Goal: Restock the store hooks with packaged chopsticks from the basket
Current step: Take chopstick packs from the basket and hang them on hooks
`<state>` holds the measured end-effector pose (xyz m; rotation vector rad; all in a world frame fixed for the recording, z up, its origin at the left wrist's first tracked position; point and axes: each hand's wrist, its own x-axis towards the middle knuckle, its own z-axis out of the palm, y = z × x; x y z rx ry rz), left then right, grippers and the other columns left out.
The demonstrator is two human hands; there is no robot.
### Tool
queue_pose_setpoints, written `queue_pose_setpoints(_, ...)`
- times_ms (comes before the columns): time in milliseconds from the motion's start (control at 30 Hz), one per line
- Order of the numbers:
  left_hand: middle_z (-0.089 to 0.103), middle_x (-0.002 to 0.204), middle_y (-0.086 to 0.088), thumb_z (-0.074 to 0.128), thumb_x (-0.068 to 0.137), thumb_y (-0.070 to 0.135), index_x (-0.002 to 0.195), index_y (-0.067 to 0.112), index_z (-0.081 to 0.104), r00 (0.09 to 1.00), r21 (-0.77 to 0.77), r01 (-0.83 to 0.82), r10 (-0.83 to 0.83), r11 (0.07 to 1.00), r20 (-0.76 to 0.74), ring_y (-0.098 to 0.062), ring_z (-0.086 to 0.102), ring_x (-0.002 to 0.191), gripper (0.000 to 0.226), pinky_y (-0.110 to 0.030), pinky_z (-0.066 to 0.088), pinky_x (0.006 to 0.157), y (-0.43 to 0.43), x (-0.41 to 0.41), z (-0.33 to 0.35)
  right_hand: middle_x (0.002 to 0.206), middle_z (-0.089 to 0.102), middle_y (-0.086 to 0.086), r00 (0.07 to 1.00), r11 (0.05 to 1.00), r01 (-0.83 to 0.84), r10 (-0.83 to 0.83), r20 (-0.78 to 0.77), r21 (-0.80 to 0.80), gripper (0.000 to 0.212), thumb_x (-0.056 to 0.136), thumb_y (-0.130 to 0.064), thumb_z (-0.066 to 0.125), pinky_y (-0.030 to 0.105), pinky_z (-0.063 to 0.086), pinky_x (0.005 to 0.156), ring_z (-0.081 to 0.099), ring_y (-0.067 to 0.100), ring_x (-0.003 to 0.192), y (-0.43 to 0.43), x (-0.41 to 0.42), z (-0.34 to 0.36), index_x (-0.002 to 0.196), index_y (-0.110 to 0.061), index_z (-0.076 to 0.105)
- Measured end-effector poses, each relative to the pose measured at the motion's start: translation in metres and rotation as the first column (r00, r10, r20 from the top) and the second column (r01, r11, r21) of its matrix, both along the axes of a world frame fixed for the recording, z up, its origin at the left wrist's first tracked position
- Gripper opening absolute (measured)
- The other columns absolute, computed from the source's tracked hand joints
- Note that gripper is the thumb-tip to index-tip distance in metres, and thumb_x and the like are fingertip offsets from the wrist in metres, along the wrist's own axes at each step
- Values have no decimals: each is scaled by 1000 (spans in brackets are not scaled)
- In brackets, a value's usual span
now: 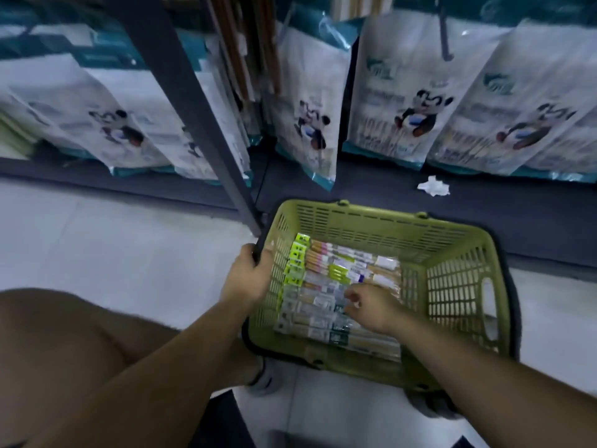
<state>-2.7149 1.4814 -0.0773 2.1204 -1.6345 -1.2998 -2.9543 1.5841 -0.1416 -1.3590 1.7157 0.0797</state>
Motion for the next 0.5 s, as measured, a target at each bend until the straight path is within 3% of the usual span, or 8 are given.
queue_pose_setpoints(100,68,88,-6,34,79,84,95,35,49,999,27,-38,39,999,-15,-36,66,90,54,-52,54,90,13,9,-15,147,53,6,996,997,-77,76,-38,-10,56,96,-46,64,35,45,102,51,26,130,7,9,-24,143,-19,53)
queue_pose_setpoints(200,67,81,-3,36,79,84,94,35,51,997,17,-57,58,998,-41,-32,66,84,54,-52,55,88,11,9,-17,158,40,6,993,994,-105,106,-55,22,70,92,-53,66,36,37,112,37,29,144,12,12,-39,152,-22,45)
queue_pose_setpoints(400,69,84,-2,40,80,77,96,30,54,994,-6,-72,71,997,-80,-29,67,87,52,-51,56,89,10,7,-17,146,49,4,972,983,-177,168,-163,-41,77,81,-56,75,35,39,103,41,29,133,17,20,-53,147,-27,46)
queue_pose_setpoints(500,69,84,-2,45,89,68,96,26,55,991,-15,-82,79,997,-112,-25,67,83,44,-49,57,86,11,6,-19,133,54,3,961,975,-218,208,-181,-38,66,82,-54,76,35,41,97,46,26,125,17,23,-56,137,-26,55)
